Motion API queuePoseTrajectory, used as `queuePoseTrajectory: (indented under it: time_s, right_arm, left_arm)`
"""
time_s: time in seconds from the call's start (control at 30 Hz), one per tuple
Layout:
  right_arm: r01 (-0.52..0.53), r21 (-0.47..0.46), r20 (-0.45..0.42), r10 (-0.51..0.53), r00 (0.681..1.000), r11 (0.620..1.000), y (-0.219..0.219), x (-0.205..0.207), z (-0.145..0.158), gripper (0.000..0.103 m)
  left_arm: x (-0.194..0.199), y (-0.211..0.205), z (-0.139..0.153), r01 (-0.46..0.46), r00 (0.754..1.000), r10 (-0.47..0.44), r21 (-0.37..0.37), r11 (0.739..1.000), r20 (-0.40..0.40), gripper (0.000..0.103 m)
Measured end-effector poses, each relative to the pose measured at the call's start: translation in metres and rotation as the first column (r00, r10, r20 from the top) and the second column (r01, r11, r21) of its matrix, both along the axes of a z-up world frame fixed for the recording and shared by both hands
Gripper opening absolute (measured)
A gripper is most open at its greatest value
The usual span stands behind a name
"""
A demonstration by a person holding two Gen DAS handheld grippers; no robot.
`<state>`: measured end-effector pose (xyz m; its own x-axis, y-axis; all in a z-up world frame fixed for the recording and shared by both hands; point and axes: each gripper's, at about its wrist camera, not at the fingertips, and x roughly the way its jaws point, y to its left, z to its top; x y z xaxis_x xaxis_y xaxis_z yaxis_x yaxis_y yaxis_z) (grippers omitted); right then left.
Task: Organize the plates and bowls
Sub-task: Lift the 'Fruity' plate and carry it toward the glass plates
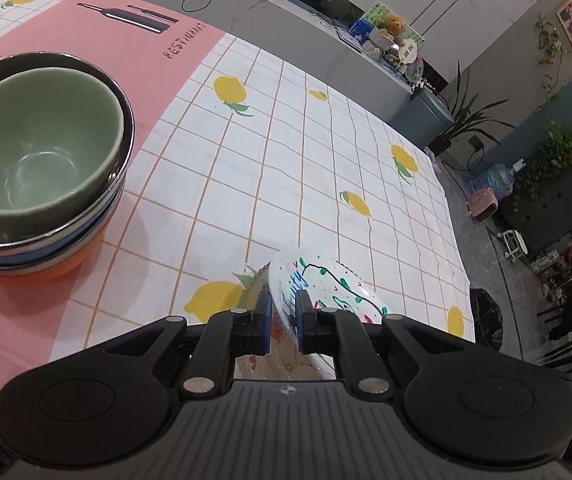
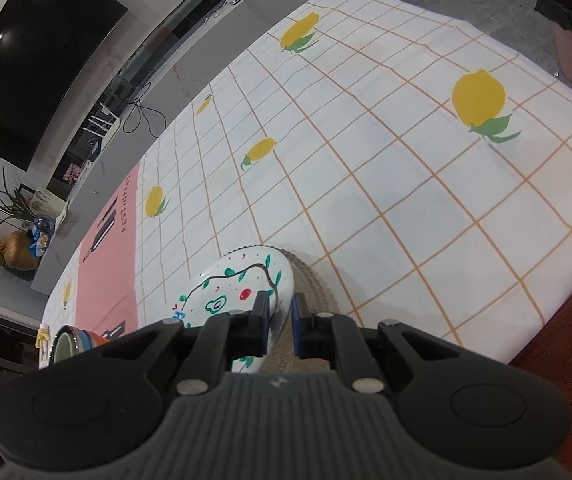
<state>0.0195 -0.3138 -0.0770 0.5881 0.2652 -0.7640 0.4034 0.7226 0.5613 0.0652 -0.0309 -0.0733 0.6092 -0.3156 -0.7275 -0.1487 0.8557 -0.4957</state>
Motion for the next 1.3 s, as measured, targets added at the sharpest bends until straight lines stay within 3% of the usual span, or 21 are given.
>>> queuePoseTrajectory:
  time_s: [0.17, 0.63, 1.13, 1.3]
  right_arm:
    - [-0.01, -0.019, -0.009, 0.01, 1.0, 1.0, 0.004, -0.003, -0.004, 0.01]
    - [-0.04, -0.121, -0.025, 0.037, 0.999, 0.992, 0.017, -0.002, -0.006, 0.01]
    - [-0.049, -0.159, -0.026, 0.046, 0.999, 0.986, 0.024, -0.001, -0.005, 0.013]
    - [-0.047, -0.182, -0.023, 0.043, 0.999, 0.982, 0.026, 0.002, -0.004, 0.013]
  left_arm:
    - [-0.004, -0.002, -0.001, 0.008, 1.0, -0.008, 0.039, 0.999, 0.004, 0.013]
    - [-0.004, -0.002, -0.014, 0.022, 0.998, -0.019, 0.056, 0.998, -0.057, 0.015]
    - [-0.004, 0.006, -0.024, 0.046, 0.996, -0.044, 0.022, 0.999, -0.082, 0.016]
    - [-0.001, -0.001, -0.018, 0.064, 0.997, -0.059, 0.078, 0.995, -0.057, 0.015]
